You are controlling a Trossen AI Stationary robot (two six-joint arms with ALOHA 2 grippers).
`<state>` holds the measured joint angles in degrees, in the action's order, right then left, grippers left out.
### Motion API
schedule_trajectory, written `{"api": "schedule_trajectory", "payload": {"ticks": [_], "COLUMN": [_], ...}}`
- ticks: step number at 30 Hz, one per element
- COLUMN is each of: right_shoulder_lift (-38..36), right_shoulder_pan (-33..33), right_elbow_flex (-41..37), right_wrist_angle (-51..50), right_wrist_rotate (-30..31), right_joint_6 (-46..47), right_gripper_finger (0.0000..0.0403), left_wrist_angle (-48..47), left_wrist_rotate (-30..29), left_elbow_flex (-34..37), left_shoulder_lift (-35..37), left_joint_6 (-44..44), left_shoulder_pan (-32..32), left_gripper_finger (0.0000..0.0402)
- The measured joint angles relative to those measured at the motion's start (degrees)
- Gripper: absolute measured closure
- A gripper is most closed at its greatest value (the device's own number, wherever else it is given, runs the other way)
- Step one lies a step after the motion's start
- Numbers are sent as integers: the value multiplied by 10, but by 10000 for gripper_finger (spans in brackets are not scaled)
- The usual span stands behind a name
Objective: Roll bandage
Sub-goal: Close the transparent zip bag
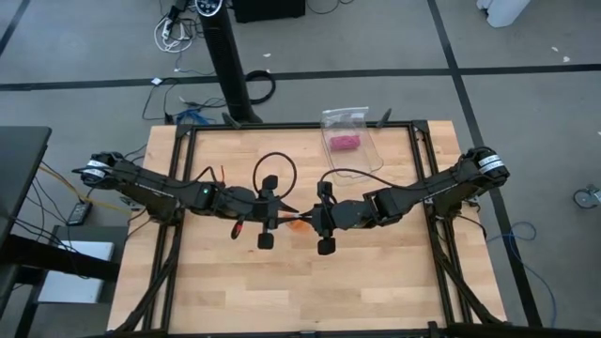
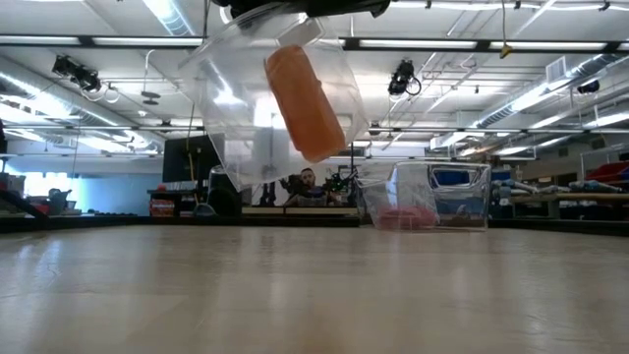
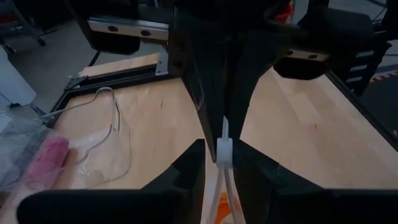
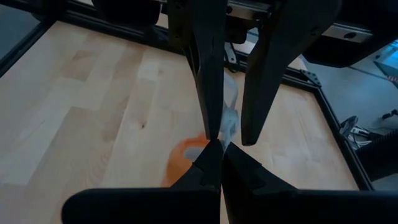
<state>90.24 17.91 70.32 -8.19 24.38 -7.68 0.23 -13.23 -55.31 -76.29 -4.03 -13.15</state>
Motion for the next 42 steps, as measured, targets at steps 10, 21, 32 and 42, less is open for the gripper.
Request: {"api": "schedule_trajectory", "payload": {"ticks": [10, 21, 32, 42], "right_shoulder_lift": [0, 0, 1, 1], "right_shoulder_pan": [1, 9, 9, 10], "right_elbow_flex": [0, 0, 0, 0], "right_wrist_angle": [-2, -8, -8, -11], "right_wrist_rotate": [4, 28, 30, 31], "right_joint_6": [0, -2, -1, -2], "right_gripper_finger": [403, 403, 403, 403], "left_wrist_angle": [-7, -30, -58, -79], "left_wrist_rotate": [-8, -18, -24, -25], "left_elbow_flex": [0, -1, 0, 1], "left_shoulder_lift": [0, 0, 0, 1], "left_joint_6": [0, -2, 2, 13], "left_shoulder_pan": [0, 0, 0, 0], "left_gripper_finger": [381, 381, 382, 392]}}
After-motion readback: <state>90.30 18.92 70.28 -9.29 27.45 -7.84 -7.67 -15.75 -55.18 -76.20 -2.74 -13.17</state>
